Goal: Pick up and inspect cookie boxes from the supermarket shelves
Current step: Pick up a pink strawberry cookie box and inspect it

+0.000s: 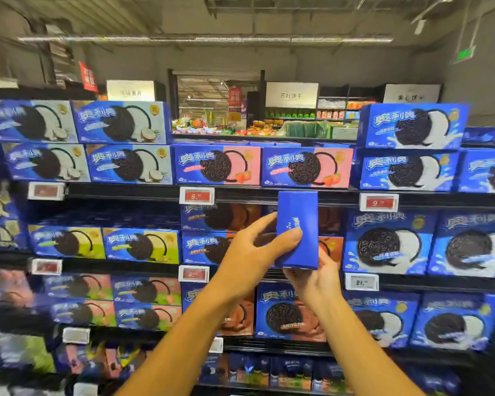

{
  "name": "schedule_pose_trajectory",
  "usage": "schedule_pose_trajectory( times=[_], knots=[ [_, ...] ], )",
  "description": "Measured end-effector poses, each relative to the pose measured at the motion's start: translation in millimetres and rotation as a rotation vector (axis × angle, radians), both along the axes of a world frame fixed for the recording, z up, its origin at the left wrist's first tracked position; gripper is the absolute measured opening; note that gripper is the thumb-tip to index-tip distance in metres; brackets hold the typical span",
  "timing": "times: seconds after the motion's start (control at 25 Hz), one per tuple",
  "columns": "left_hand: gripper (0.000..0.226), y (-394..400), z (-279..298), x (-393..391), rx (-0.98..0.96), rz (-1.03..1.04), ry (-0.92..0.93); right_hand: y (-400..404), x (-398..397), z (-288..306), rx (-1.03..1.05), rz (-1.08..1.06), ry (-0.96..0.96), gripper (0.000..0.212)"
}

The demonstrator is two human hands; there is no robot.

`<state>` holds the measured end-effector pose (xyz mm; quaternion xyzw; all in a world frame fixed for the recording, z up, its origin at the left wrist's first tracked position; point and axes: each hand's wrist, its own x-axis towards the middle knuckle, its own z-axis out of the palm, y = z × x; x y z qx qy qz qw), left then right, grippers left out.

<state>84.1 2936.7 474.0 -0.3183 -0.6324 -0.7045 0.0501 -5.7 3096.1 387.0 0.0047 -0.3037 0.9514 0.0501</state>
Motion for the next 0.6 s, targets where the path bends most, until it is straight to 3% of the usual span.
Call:
schedule_pose_trajectory(
  times=[0.12, 0.44, 0.6],
  knots=[
    [0.031, -9, -8, 3, -0.003, 0.011, 0.005, -16, 2, -13, -0.035, -0.003, 0.014, 0.038],
    [0.041, -39, -31, -6, 0.066, -0.12, -0.099, -14, 24, -12, -0.053, -0.025, 0.065, 0.025],
    [0.041, -51, -60, -17, 0.262, -0.116, -0.271, 5, 45, -9, -0.059, -0.123, 0.086, 0.048]
  ],
)
